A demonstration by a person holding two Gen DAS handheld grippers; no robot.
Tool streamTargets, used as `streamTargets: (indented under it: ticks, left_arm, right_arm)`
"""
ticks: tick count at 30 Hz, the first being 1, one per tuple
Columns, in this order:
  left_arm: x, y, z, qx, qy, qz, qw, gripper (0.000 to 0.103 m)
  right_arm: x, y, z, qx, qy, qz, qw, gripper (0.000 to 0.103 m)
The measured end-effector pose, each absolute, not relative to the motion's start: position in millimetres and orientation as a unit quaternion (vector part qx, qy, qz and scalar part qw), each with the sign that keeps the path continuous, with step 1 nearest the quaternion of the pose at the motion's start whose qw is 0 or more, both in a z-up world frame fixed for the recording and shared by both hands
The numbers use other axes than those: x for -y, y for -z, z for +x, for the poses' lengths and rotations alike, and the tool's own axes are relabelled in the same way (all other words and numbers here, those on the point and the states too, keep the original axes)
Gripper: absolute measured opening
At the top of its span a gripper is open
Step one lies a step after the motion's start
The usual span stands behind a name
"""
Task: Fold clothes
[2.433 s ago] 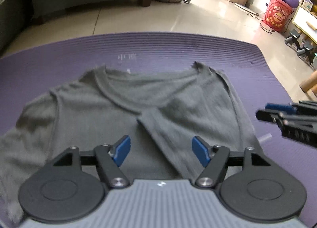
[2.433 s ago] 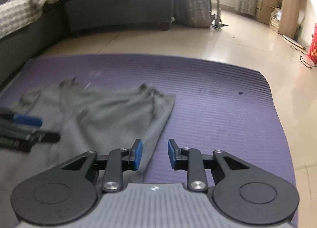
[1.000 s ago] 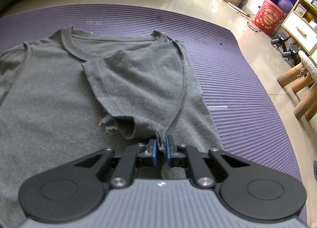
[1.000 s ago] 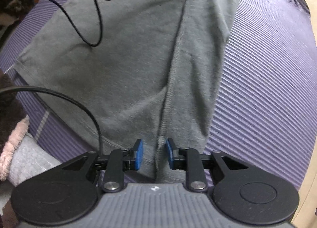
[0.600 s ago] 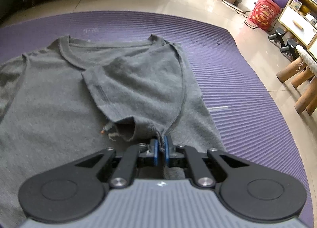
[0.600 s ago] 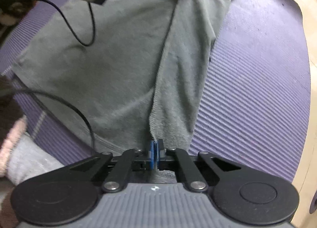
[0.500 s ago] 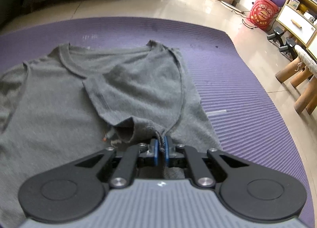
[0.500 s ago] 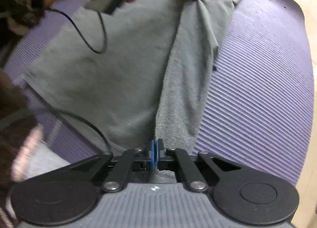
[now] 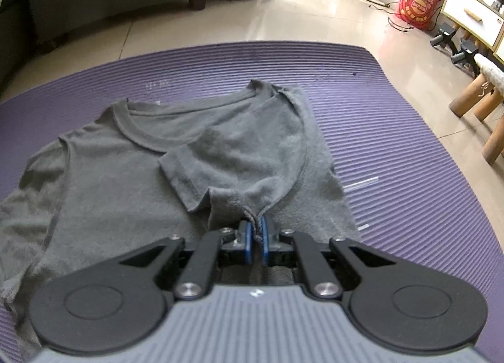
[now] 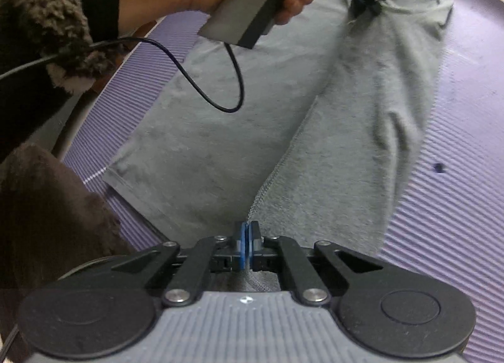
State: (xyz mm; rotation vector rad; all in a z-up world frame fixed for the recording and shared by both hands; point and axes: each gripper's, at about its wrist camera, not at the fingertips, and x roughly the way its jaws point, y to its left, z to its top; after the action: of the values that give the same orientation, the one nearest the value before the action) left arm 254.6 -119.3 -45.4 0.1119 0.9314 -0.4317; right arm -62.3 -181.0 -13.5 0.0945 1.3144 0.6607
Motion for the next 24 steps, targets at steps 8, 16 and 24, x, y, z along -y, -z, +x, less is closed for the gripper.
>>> streamTargets:
  ticks: [8,16,24]
  left_arm:
    - [110.2,51.1,242.0,-0.469,0.217,0.062,0.854,0.038]
    - [63.1,45.4,184.1,-0.501,0.234,0.046,0.832,0.045]
    - [54.3,59.7,92.1,-0.614,0.274,0.047,0.739,0.037]
  right_arm:
    - [148.7,26.4,-7.2,-0.620,-0.302,0.063,0.722,0.027]
    - [216.7,7.1,-9.7,-0.603,-0.217,0.049,0.766,0.030]
    - [221.9,-4.3,-50.6,-0.608,-0.225,-0.028,0.761,0.029]
